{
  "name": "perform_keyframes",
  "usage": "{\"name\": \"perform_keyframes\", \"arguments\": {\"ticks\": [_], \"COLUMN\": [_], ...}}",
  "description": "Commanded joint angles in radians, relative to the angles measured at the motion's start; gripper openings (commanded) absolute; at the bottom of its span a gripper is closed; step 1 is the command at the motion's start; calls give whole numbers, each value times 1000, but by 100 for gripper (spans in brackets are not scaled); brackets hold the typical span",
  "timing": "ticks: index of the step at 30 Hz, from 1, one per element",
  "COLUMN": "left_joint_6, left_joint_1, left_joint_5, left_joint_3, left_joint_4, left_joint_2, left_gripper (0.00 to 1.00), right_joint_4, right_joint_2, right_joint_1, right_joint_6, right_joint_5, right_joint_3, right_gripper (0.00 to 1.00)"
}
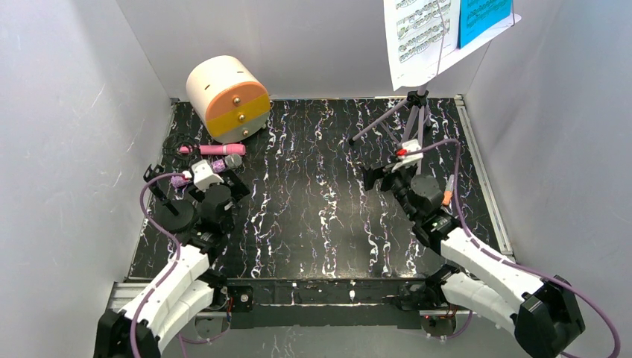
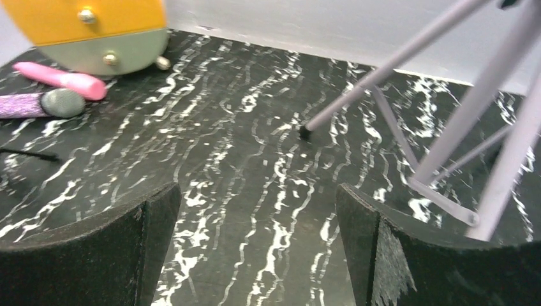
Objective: Pack up the instrument practice props
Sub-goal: Move the microphone stand to the center of the board, then move the music stand to the center of the board.
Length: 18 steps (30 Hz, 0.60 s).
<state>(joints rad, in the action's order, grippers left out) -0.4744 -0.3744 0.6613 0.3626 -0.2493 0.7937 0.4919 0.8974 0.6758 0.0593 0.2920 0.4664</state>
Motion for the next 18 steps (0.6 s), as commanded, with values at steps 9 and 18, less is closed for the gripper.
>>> {"name": "perform_keyframes", "arguments": {"ticks": [9, 18], "left_joint_6": [-105, 166], "left_joint_1": [-8, -8], "left_joint_5": [-19, -284], "left_joint_3": [130, 270], "left_joint_4": [384, 412], "left_joint_2": [-189, -203], "left_gripper": [93, 94], "right_joint_4": [-156, -167], "right_joint_2": [75, 114], "right_joint_1": [-312, -499], "right_joint_6": [115, 154], "right_joint_5": [-167, -214], "right_joint_3": [161, 227], "right_gripper": [99, 99]}}
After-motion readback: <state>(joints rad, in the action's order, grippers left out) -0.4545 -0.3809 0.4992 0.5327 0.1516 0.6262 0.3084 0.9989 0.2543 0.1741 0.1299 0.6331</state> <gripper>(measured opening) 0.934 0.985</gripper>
